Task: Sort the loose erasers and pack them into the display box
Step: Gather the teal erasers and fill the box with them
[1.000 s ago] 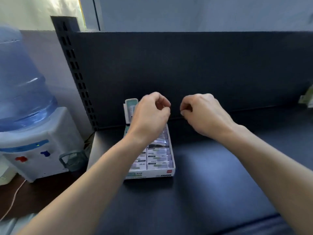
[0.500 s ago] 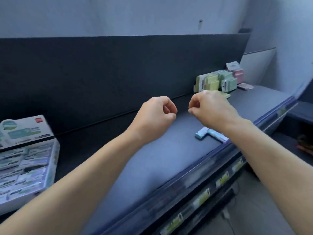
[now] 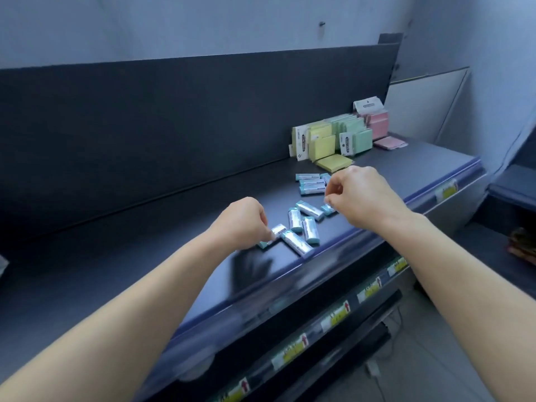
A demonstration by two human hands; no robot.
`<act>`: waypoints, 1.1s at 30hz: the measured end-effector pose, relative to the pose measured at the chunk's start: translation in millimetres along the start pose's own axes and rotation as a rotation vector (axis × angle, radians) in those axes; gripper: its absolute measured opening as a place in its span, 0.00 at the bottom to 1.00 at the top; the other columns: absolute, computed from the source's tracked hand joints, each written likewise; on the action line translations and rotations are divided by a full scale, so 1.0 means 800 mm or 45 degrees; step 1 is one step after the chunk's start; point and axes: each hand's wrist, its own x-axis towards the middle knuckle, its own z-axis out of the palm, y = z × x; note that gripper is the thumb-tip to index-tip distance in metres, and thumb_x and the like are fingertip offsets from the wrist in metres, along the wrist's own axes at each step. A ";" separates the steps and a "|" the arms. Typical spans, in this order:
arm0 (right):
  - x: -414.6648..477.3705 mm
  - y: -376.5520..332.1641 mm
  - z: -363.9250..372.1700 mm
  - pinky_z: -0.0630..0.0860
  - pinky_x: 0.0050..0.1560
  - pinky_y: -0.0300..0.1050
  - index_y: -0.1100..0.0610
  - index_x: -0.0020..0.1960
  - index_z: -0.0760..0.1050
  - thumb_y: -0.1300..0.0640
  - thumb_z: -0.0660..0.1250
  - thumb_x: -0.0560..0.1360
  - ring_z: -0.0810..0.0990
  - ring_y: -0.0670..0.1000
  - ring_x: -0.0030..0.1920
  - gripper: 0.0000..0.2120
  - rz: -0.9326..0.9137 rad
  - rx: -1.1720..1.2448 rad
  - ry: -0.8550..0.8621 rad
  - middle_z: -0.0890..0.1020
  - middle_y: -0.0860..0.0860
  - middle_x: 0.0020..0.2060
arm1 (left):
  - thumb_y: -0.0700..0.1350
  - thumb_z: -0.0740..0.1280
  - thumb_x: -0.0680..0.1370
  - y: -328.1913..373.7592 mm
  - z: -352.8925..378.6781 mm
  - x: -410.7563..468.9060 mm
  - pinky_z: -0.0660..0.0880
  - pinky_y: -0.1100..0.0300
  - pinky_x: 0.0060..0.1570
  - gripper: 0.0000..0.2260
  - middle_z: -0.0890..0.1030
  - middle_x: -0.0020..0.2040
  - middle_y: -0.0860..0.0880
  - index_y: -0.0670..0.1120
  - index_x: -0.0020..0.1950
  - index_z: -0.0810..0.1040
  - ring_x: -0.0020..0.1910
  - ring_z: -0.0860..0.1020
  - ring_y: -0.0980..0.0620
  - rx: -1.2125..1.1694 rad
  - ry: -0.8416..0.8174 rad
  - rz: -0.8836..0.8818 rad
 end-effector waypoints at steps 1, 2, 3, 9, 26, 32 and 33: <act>0.002 0.002 0.001 0.80 0.50 0.54 0.57 0.45 0.82 0.60 0.64 0.75 0.80 0.59 0.46 0.07 0.000 0.008 -0.003 0.82 0.57 0.45 | 0.43 0.73 0.71 0.001 0.001 0.003 0.70 0.60 0.38 0.09 0.80 0.43 0.46 0.40 0.49 0.81 0.41 0.76 0.48 0.016 -0.005 -0.012; 0.004 0.003 0.002 0.80 0.50 0.54 0.57 0.45 0.82 0.60 0.64 0.75 0.80 0.59 0.46 0.07 -0.001 0.013 -0.009 0.82 0.57 0.45 | 0.43 0.73 0.71 0.002 0.002 0.006 0.69 0.60 0.37 0.10 0.80 0.42 0.46 0.40 0.49 0.81 0.39 0.75 0.48 0.025 -0.017 -0.022; 0.006 0.004 0.004 0.80 0.50 0.54 0.57 0.45 0.81 0.60 0.64 0.76 0.80 0.59 0.46 0.07 -0.002 0.013 -0.020 0.82 0.57 0.45 | 0.43 0.73 0.71 0.003 0.003 0.010 0.69 0.60 0.35 0.10 0.80 0.41 0.45 0.39 0.48 0.81 0.38 0.75 0.48 0.030 -0.036 -0.031; 0.017 0.002 0.010 0.79 0.49 0.52 0.57 0.46 0.81 0.62 0.64 0.76 0.80 0.59 0.46 0.07 -0.006 -0.041 -0.073 0.82 0.56 0.46 | 0.41 0.73 0.68 -0.001 0.007 0.034 0.66 0.62 0.32 0.07 0.77 0.34 0.46 0.40 0.43 0.82 0.34 0.73 0.48 0.047 -0.128 -0.053; 0.090 -0.023 0.072 0.59 0.28 0.40 0.59 0.32 0.64 0.67 0.59 0.73 0.69 0.56 0.36 0.11 -0.001 -0.395 -0.500 0.70 0.54 0.33 | 0.36 0.71 0.66 -0.049 -0.027 0.057 0.71 0.58 0.36 0.05 0.81 0.34 0.49 0.43 0.40 0.81 0.33 0.75 0.51 -0.376 0.072 0.102; 0.111 -0.046 0.058 0.66 0.33 0.44 0.61 0.41 0.69 0.66 0.63 0.72 0.74 0.59 0.40 0.03 -0.170 -0.259 -0.323 0.75 0.56 0.39 | 0.38 0.72 0.67 -0.044 -0.036 0.047 0.63 0.70 0.24 0.03 0.77 0.24 0.57 0.44 0.39 0.81 0.25 0.69 0.59 -0.406 0.144 0.067; 0.115 -0.053 0.056 0.67 0.34 0.44 0.60 0.43 0.70 0.64 0.63 0.73 0.75 0.59 0.41 0.02 -0.220 -0.225 -0.306 0.75 0.56 0.40 | 0.38 0.72 0.67 -0.045 -0.038 0.045 0.62 0.70 0.22 0.03 0.76 0.23 0.57 0.45 0.39 0.81 0.25 0.68 0.58 -0.401 0.188 0.046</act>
